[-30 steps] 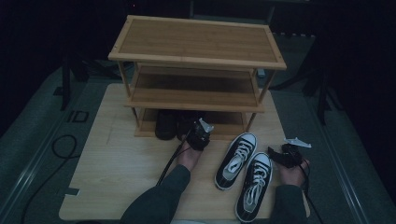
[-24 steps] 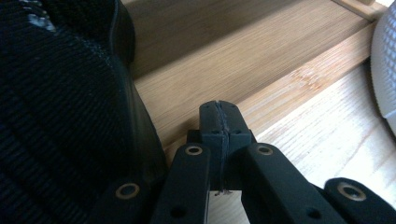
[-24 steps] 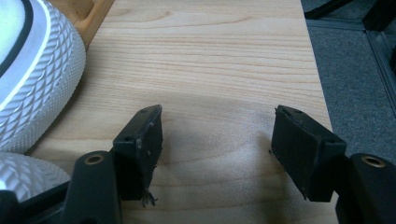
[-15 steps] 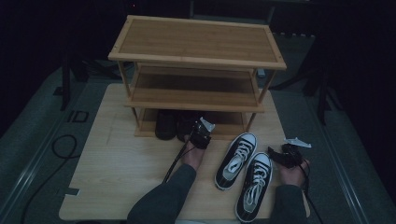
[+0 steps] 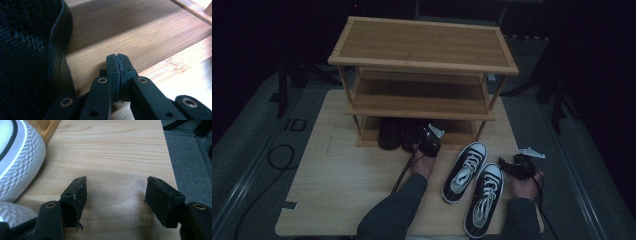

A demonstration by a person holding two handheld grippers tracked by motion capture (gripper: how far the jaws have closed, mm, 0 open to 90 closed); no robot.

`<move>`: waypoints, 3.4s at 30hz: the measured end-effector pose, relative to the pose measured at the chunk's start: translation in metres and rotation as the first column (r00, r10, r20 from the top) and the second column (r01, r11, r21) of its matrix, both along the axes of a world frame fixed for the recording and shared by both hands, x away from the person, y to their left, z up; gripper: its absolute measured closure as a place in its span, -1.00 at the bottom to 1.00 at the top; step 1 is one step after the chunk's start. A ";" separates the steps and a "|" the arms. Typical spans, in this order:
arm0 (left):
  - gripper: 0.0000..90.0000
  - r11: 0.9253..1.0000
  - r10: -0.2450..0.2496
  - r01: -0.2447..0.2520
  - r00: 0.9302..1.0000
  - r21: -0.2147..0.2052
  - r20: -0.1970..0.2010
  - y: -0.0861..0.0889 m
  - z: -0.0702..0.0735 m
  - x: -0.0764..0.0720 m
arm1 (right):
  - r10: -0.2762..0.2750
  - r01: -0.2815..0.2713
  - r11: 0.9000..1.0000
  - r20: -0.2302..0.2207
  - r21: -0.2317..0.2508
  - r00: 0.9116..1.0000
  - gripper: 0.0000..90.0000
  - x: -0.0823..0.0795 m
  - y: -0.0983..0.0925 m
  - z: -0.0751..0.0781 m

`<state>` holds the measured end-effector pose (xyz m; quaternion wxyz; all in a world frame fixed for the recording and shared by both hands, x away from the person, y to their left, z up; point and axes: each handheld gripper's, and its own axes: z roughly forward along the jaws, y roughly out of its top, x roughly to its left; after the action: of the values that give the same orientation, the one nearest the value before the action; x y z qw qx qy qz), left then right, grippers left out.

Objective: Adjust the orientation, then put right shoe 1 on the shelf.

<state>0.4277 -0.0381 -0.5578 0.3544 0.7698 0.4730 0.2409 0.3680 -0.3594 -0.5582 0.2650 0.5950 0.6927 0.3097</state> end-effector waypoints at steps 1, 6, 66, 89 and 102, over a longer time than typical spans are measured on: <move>0.97 1.000 0.000 0.000 1.000 -0.001 -0.002 0.000 0.000 0.000 | 0.000 0.000 1.000 0.000 0.000 1.000 -0.25 0.000 0.000 0.000; 0.97 1.000 0.000 0.000 1.000 0.006 0.003 0.000 0.000 0.000 | 0.000 0.000 1.000 0.000 0.000 1.000 -0.25 0.000 0.000 0.000; 1.00 1.000 0.000 0.000 1.000 0.021 0.013 -0.003 0.000 -0.001 | 0.371 -0.373 0.927 0.051 0.034 0.927 0.11 -0.077 0.112 0.080; 1.00 1.000 -0.001 0.000 1.000 0.018 0.011 -0.002 0.000 -0.001 | 0.274 -0.270 0.962 -0.199 0.046 0.941 0.53 -0.055 0.124 0.061; 1.00 1.000 0.000 0.000 1.000 0.016 0.011 -0.002 0.000 -0.001 | 0.332 -0.335 0.942 -0.162 0.007 0.929 0.82 -0.055 0.125 0.065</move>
<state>0.4267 -0.0402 -0.5581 0.3506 0.7715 0.4690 0.2490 0.3126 -0.2344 -0.4928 0.1582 0.4888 0.8060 0.2939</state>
